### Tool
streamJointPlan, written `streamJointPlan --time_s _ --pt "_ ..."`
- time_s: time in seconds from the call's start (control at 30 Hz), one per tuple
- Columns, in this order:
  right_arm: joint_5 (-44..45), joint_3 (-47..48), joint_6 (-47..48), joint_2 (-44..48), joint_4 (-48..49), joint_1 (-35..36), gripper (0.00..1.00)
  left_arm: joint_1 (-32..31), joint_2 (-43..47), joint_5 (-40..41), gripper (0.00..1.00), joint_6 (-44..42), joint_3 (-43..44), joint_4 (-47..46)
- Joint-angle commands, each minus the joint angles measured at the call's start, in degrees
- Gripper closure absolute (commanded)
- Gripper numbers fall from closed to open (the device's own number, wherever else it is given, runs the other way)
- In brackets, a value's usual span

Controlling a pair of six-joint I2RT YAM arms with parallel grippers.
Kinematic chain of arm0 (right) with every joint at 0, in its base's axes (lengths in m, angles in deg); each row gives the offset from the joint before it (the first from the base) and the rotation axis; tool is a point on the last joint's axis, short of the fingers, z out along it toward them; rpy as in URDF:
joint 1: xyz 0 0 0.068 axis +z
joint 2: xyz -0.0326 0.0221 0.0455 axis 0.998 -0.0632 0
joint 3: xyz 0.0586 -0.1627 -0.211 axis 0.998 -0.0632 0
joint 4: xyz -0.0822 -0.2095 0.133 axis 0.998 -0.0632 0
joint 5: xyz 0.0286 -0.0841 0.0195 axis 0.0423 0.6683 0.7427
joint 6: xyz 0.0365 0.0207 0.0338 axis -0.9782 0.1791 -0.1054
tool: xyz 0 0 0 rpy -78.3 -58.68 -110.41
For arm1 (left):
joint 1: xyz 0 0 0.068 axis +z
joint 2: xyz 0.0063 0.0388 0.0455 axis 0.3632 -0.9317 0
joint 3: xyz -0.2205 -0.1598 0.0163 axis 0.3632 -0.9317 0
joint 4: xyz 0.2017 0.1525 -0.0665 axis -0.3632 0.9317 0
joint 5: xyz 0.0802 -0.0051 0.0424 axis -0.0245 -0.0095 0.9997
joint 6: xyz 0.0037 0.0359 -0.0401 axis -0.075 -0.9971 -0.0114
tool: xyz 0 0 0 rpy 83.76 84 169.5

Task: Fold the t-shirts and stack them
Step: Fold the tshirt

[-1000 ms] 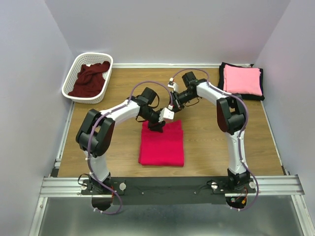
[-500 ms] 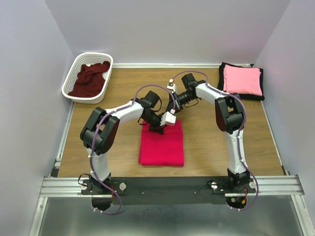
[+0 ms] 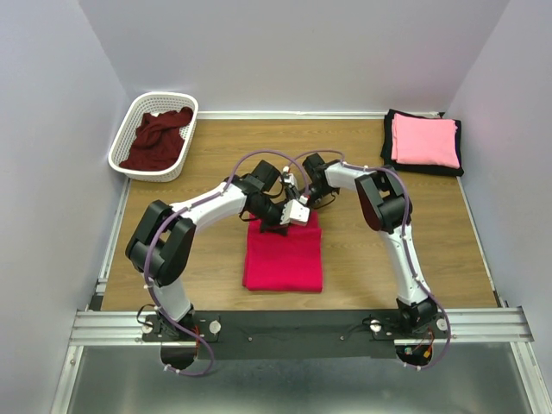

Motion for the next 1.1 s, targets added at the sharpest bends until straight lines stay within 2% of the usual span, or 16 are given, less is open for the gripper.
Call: streamJointPlan --time_s 0.0,0.37,1.07 --pt "3.0 -0.3 1.6 -3.6 -0.1 -0.4 0.75 -0.5 1.9 1.5 1.00 1.0 -0.6 -0.9" --pt "3.3 -2.1 5.2 -7.3 -0.1 -0.4 0.76 -0.8 5.1 5.5 1.00 0.2 3.3 -1.5" --pt "3.1 -3.0 6.3 -6.9 -0.1 -0.4 0.76 1.9 0.5 9.2 1.00 -2.5 8.5 -2.6"
